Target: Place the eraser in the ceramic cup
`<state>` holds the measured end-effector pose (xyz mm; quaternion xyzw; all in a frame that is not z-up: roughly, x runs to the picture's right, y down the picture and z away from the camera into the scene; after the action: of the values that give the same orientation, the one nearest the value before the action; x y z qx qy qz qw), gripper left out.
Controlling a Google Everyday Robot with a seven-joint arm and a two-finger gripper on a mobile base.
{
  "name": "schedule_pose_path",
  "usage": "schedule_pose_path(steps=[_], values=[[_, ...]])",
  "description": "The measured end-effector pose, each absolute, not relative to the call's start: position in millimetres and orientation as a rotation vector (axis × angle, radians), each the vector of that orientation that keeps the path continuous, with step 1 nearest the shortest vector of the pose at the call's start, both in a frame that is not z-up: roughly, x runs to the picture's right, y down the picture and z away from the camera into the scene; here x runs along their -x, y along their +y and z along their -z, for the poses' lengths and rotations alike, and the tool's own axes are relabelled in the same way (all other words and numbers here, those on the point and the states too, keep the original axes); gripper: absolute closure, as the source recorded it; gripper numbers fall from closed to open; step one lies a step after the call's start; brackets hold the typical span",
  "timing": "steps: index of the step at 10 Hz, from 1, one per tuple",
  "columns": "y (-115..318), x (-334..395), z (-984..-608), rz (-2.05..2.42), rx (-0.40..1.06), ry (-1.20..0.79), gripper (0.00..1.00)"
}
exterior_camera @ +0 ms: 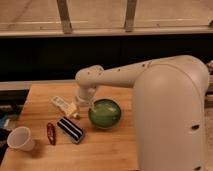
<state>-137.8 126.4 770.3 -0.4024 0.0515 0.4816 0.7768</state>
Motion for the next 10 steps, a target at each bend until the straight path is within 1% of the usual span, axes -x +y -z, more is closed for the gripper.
schedule_pose_path(steps=[4, 7, 10], values=[[126, 138, -770, -1.030, 0.867, 0.119, 0.20], [123, 194, -766, -0.797, 0.835, 0.115, 0.20], [125, 214, -758, -0.666, 0.844, 0.061, 0.20]])
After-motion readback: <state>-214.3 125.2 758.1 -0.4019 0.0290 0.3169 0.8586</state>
